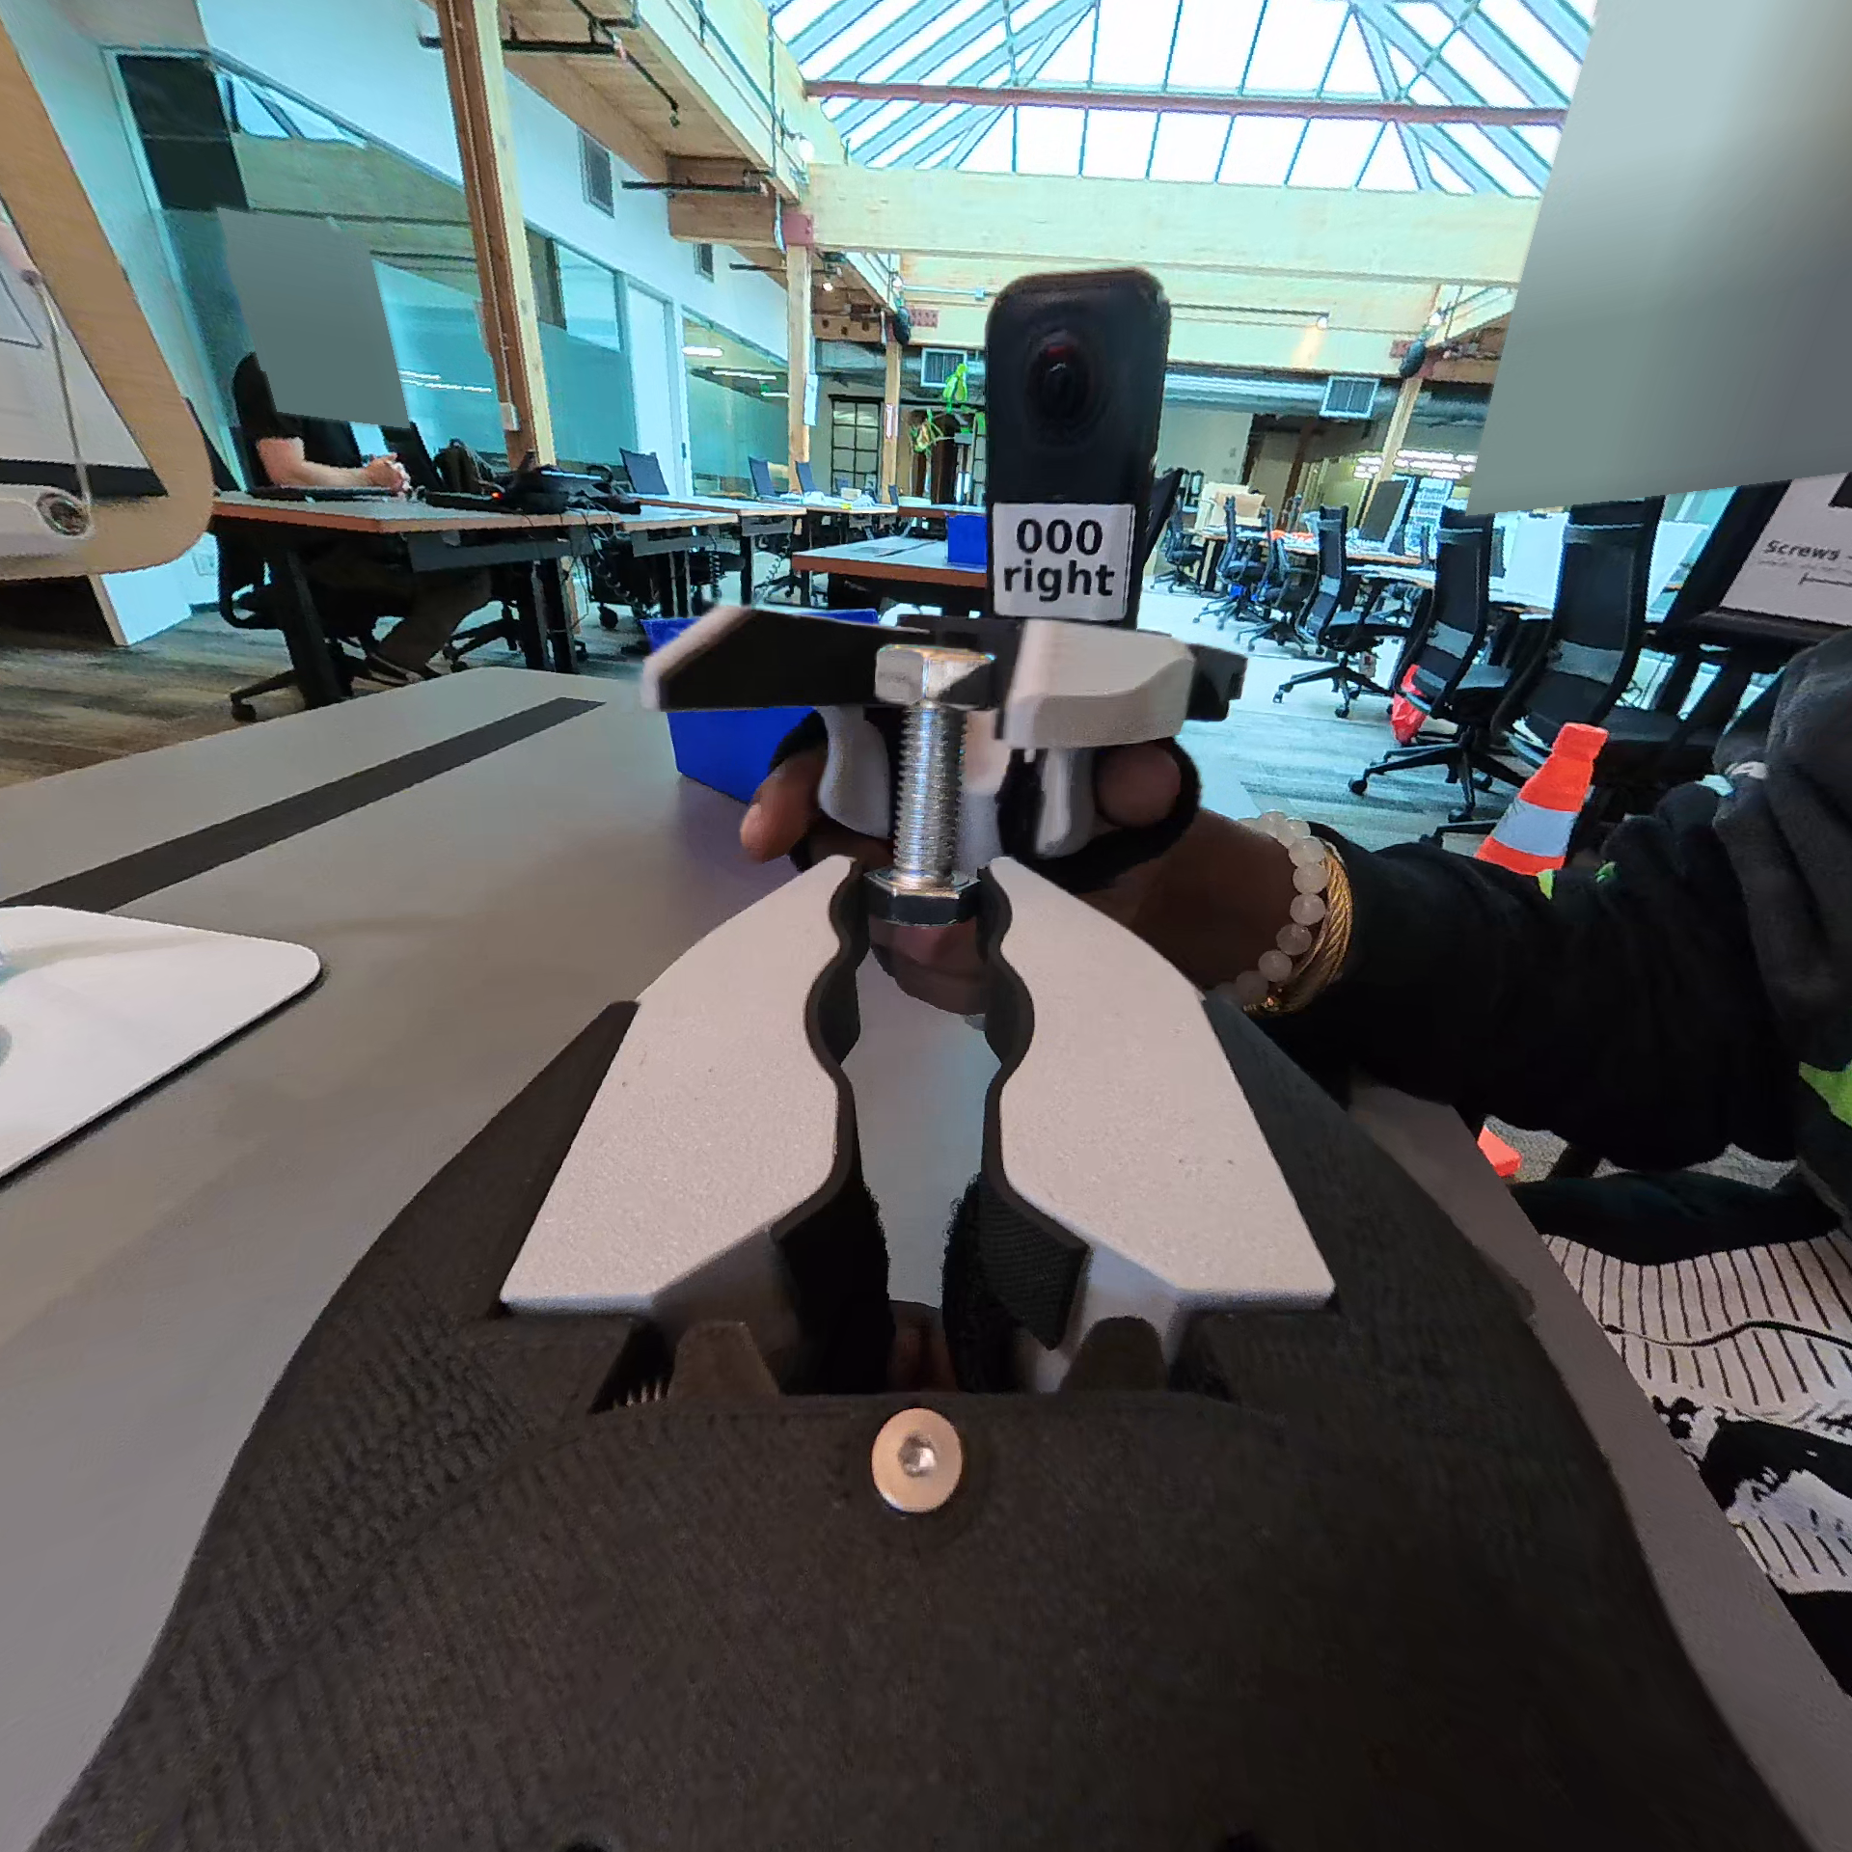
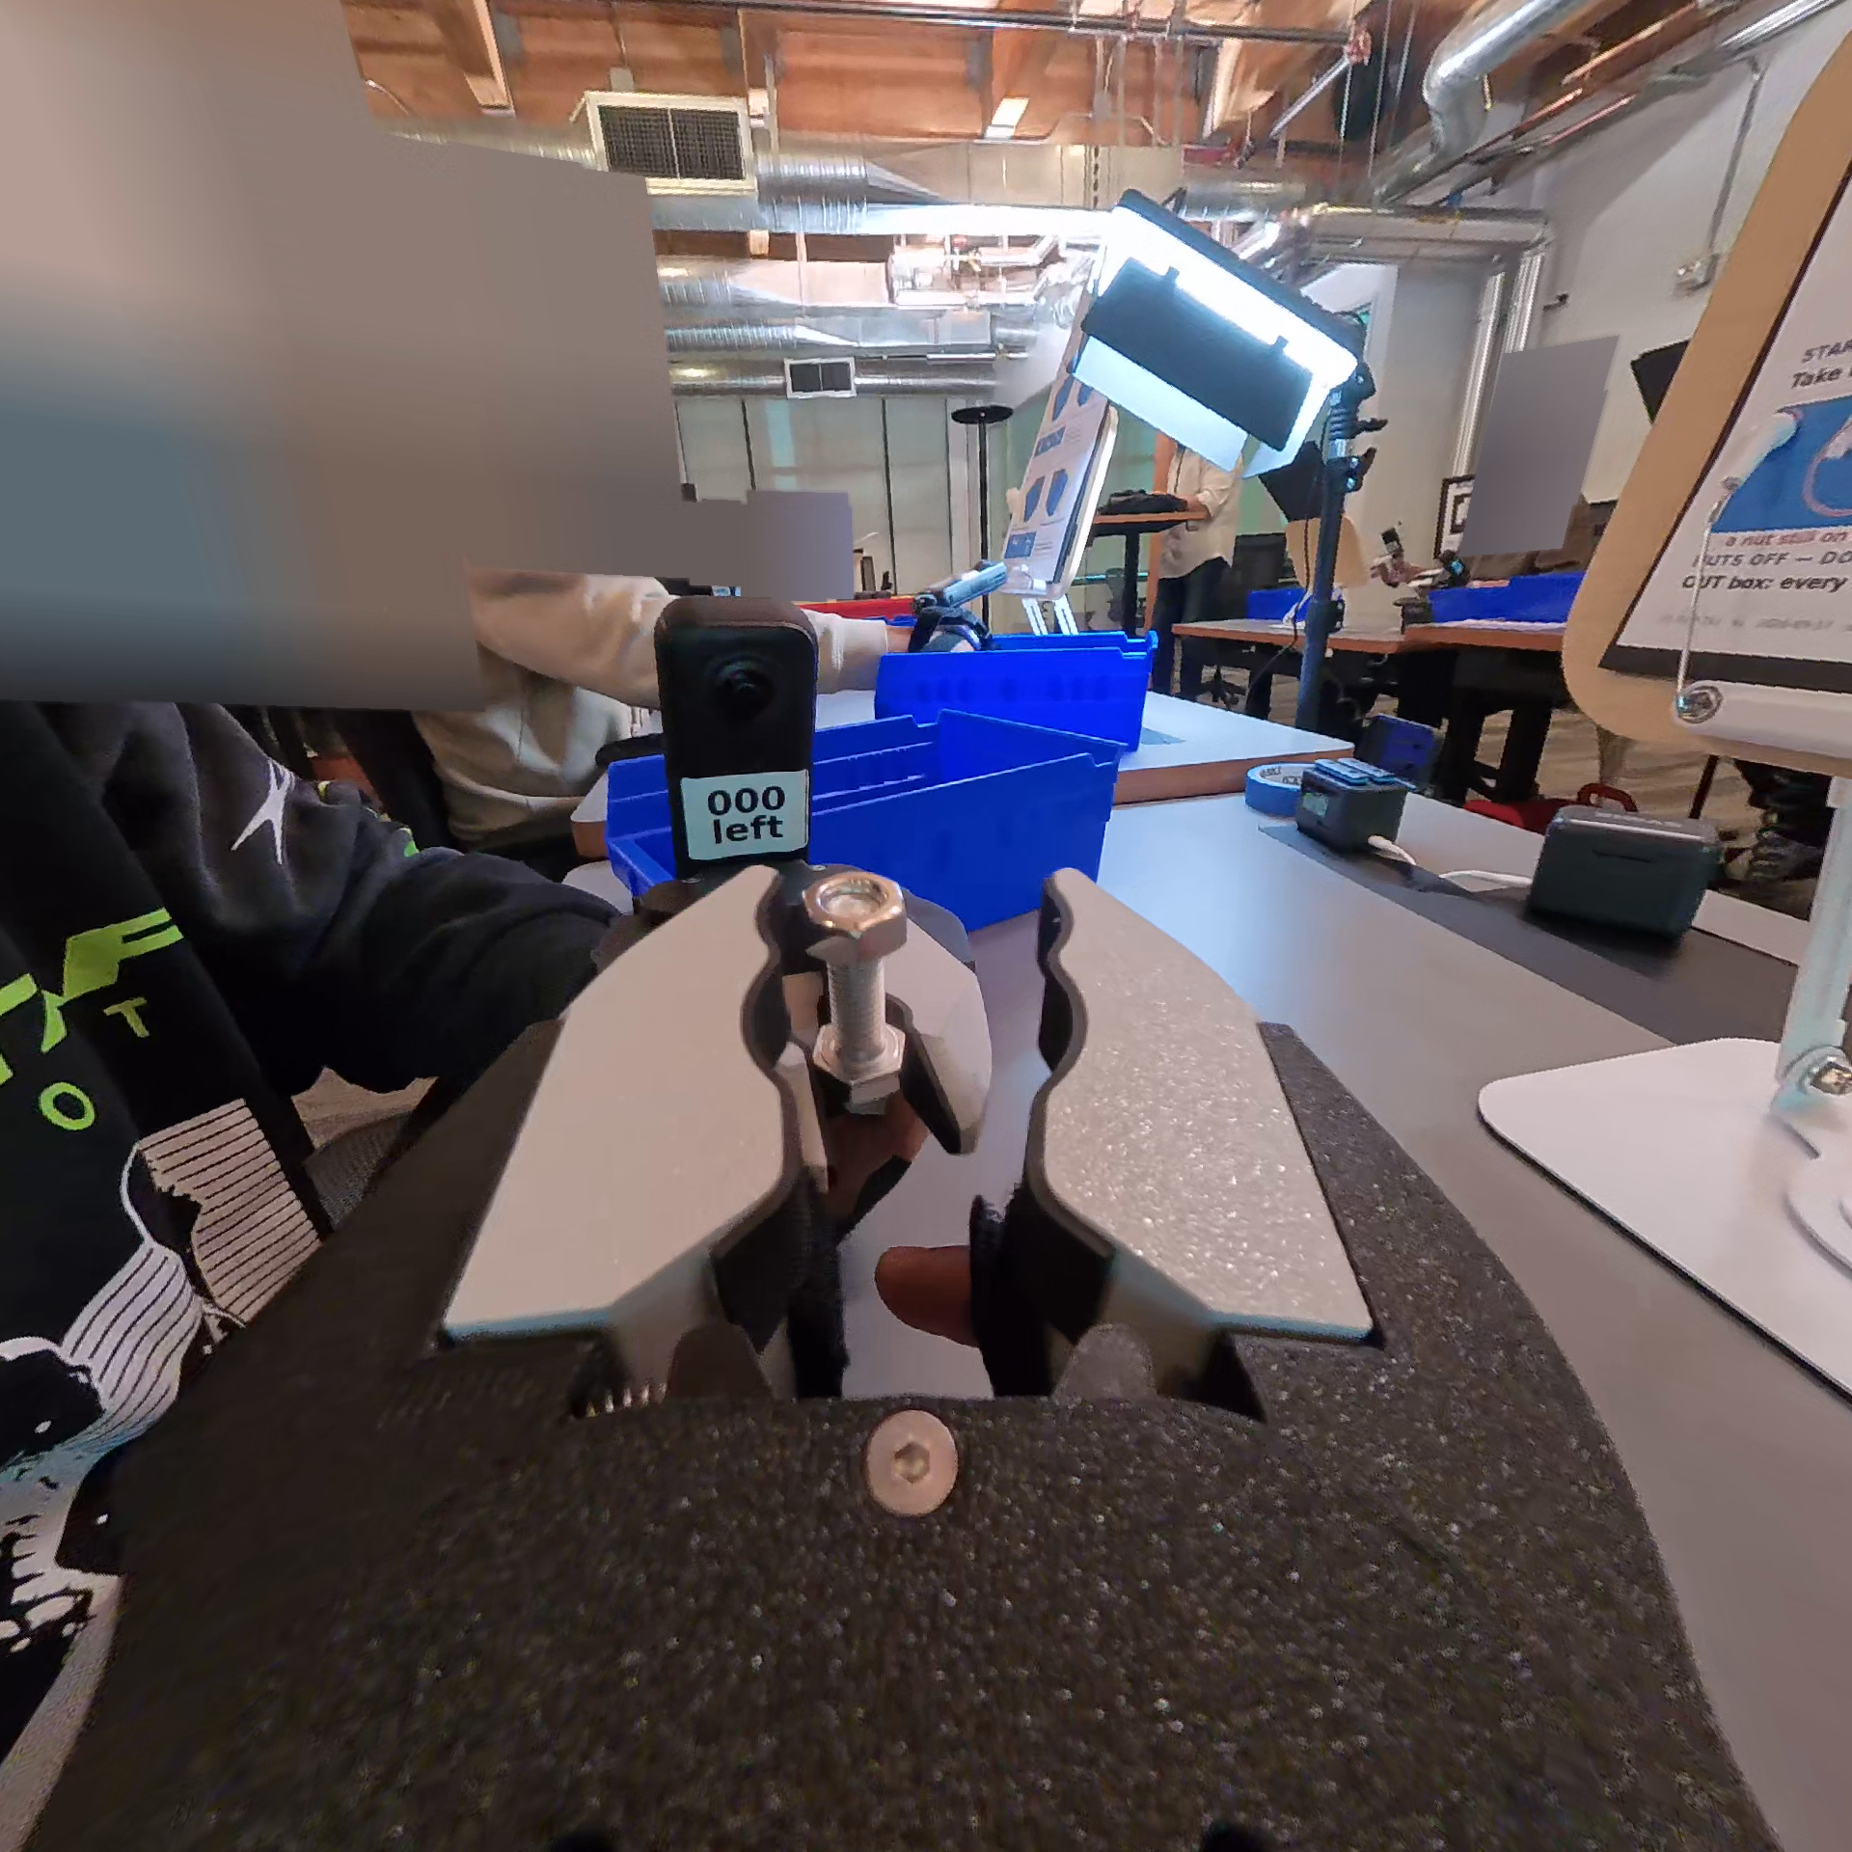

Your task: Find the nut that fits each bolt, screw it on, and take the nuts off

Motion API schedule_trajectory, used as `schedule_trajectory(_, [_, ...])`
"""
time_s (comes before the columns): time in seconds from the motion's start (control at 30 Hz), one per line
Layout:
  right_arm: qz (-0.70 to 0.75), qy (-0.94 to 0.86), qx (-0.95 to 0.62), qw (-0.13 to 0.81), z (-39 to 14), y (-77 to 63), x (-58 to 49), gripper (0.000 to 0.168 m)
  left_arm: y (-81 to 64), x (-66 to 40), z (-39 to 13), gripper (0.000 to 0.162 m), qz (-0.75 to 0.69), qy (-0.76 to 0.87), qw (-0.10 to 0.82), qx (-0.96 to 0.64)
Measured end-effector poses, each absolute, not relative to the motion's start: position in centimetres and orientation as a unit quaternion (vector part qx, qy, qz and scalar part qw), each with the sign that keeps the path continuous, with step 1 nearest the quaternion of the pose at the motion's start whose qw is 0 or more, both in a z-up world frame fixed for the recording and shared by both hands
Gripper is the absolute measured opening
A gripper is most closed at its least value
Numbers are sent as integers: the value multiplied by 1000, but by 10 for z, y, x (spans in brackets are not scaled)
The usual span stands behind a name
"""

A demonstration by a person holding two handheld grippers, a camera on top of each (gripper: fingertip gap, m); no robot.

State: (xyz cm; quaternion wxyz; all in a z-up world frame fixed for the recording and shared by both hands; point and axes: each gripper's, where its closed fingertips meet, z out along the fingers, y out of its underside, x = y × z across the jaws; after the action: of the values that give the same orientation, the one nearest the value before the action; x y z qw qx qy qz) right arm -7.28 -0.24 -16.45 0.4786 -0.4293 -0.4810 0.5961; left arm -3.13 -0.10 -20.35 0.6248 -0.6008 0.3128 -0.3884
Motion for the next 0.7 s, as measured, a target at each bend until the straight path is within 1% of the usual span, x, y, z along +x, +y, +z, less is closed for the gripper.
schedule_trajectory(0.2, [603,-470,-422,486,-157,5,-61,23,0,-43,-190,21,-416,285,638,-582])
schedule_trajectory(0.3, [611,-460,-418,491,-153,7,-57,18,1,-44,-189,21,-411,286,641,-582])
schedule_trajectory(0.33, [616,-456,-415,489,-151,7,-57,19,1,-43,-189,21,-409,288,640,-583])
schedule_trajectory(0.37, [621,-454,-413,487,-151,5,-57,23,1,-43,-190,21,-407,289,639,-585])
schedule_trajectory(0.47, [622,-460,-418,476,-155,1,-64,44,3,-40,-197,21,-389,299,635,-597])
schedule_trajectory(0.53, [612,-468,-424,476,-159,-1,-69,52,2,-36,-201,21,-382,307,630,-602])
schedule_trajectory(0.6, [604,-473,-428,477,-162,-2,-72,53,1,-32,-205,21,-379,316,625,-605])
schedule_trajectory(0.7, [594,-480,-432,479,-164,0,-71,48,-1,-31,-205,20,-380,320,624,-603])
